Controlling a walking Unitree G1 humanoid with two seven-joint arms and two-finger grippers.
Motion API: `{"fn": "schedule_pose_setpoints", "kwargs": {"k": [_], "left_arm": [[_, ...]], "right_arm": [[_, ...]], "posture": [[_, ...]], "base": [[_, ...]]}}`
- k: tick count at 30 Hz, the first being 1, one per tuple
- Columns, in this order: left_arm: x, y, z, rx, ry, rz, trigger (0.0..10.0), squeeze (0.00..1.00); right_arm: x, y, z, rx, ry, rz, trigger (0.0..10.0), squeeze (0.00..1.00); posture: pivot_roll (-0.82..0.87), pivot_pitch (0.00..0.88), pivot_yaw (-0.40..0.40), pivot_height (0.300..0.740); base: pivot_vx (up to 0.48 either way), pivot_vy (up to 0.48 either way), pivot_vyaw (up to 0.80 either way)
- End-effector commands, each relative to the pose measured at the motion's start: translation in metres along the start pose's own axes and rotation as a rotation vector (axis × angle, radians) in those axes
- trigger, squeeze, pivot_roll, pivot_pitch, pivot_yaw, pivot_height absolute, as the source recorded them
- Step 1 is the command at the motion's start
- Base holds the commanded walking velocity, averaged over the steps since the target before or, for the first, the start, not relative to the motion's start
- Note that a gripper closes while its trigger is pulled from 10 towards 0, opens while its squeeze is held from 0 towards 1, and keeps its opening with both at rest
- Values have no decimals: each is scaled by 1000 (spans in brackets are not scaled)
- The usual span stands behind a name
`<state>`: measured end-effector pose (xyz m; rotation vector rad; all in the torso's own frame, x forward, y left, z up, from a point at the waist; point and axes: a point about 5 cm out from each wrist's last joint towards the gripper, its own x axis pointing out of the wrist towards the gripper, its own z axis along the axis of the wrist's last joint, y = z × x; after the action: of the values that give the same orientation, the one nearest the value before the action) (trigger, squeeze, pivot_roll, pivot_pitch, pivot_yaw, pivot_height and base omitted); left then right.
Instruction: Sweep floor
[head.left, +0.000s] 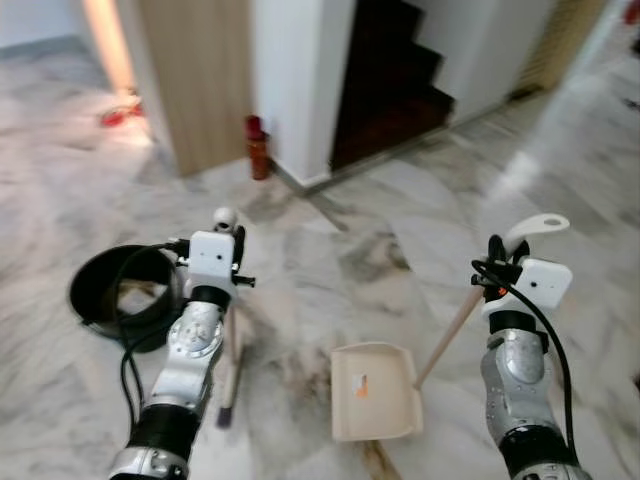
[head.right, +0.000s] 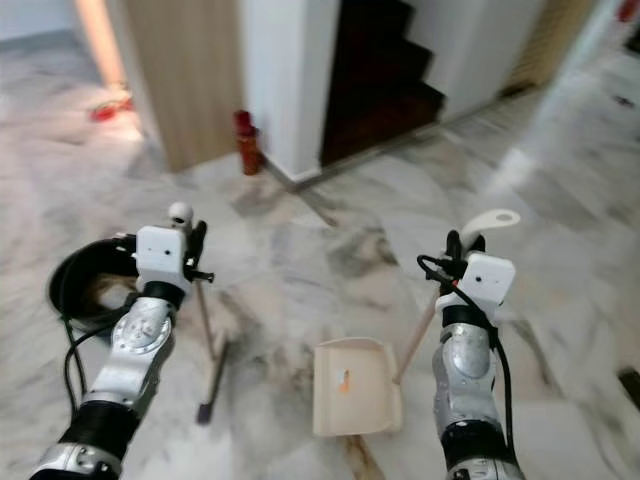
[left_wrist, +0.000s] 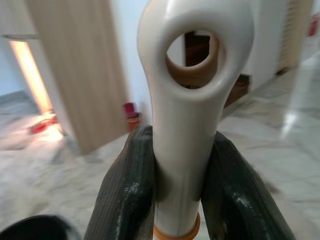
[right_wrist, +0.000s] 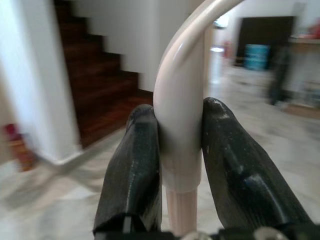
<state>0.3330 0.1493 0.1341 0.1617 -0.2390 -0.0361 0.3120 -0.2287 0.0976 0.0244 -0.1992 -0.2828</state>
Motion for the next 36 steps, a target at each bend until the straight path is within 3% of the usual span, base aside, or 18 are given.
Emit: {"fn": "schedule_pose_setpoints", "kwargs": {"k": [1, 22, 36], "left_arm": [[4, 2, 9, -2, -45, 12, 10000, 0], [6, 4, 10, 22, -50, 27, 10000, 0], [5, 3, 11, -26, -60, 27, 10000, 0]], "right_arm": [[7, 7, 11, 15, -52, 13, 10000, 0], [8, 7, 13, 10, -57, 15, 10000, 0], [9, 7, 14, 9, -59, 23, 10000, 0]], "posture": [[93, 49, -69, 740], [87, 63, -75, 740], [83, 70, -84, 740]], "base": [[0, 0, -800], [0, -75, -800], [0, -93, -800]]}}
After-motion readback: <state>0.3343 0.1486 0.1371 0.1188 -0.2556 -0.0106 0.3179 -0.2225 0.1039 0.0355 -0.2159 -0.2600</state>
